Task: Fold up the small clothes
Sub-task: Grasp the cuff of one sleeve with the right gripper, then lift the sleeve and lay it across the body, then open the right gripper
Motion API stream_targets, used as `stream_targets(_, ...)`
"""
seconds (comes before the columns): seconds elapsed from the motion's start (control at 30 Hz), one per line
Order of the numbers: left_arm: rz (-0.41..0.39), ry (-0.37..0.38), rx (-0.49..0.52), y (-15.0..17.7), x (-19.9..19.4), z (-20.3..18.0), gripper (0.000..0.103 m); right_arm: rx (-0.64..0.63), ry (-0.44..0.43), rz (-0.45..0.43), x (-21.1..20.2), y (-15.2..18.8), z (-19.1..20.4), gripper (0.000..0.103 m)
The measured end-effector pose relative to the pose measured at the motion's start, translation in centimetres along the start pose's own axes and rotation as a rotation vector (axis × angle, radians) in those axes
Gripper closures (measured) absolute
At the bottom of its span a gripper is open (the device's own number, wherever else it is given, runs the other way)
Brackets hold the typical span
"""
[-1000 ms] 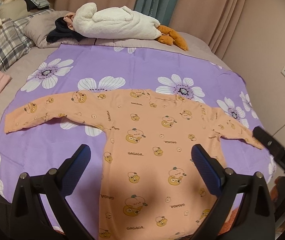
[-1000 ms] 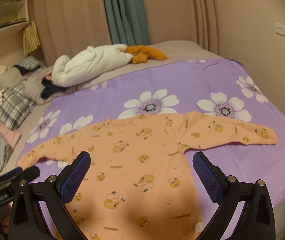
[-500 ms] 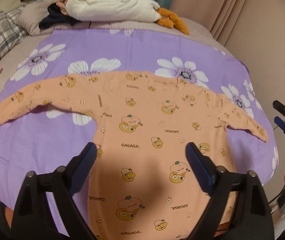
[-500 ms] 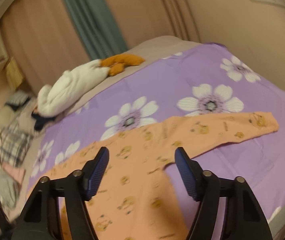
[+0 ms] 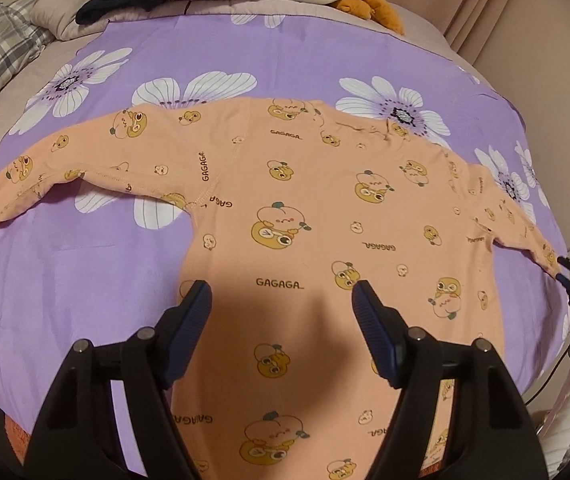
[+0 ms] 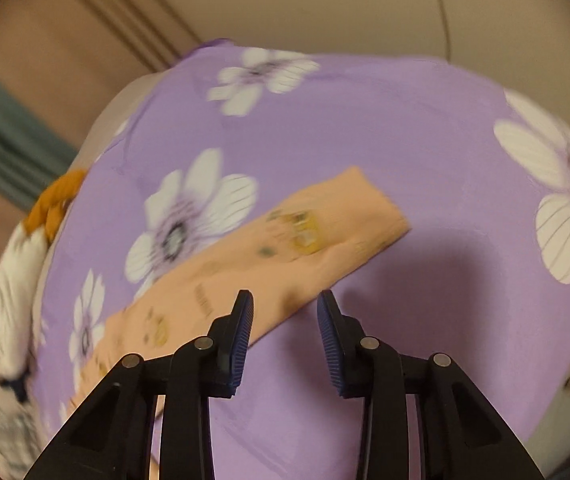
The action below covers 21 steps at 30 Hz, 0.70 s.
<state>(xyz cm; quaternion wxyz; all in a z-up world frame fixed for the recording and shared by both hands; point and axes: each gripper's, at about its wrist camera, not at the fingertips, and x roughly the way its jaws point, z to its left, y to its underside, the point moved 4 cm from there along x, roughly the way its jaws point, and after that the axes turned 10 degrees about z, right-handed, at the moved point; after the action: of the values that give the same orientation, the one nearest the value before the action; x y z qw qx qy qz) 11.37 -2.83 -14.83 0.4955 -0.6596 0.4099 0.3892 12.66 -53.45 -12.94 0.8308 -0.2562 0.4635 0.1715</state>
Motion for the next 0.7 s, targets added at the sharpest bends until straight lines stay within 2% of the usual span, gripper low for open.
stream_targets(0.1, 0.008, -0.005, -0.002, -0.2, 0.3, 0.2, 0.032, 0.070, 0.024, 0.004, 1.0, -0.9, -1.6, 0.067)
stream_targets(0.27, 0.007, -0.007, -0.016, -0.4, 0.5, 0.7, 0.034, 0.132, -0.056, -0.011, 1.4, -1.7, -3.0, 0.067)
stream_targets(0.3, 0.007, -0.006, -0.021, -0.5, 0.5, 0.9, 0.035, 0.123, -0.058, -0.019, 1.5, -2.0, -2.9, 0.068)
stream_targets(0.33, 0.005, -0.004, -0.028, -0.5, 0.4, 1.1, 0.036, 0.114, -0.049, -0.028, 1.6, -2.1, -2.5, 0.078)
stream_targets(0.4, -0.001, 0.002, -0.041, -0.6, 0.1, 1.5, 0.037, 0.106, -0.044, -0.028, 2.1, -2.5, -2.6, 0.091)
stream_targets(0.53, -0.023, 0.010, -0.063, -0.7, -0.8, 2.2, 0.037, 0.075, -0.056, -0.087, 0.5, -2.8, -2.1, 0.094)
stream_targets(0.7, -0.062, 0.006, -0.089, -1.0, -2.1, 3.4, 0.037, -0.082, -0.086, -0.181, -4.8, -2.3, 2.7, 0.094)
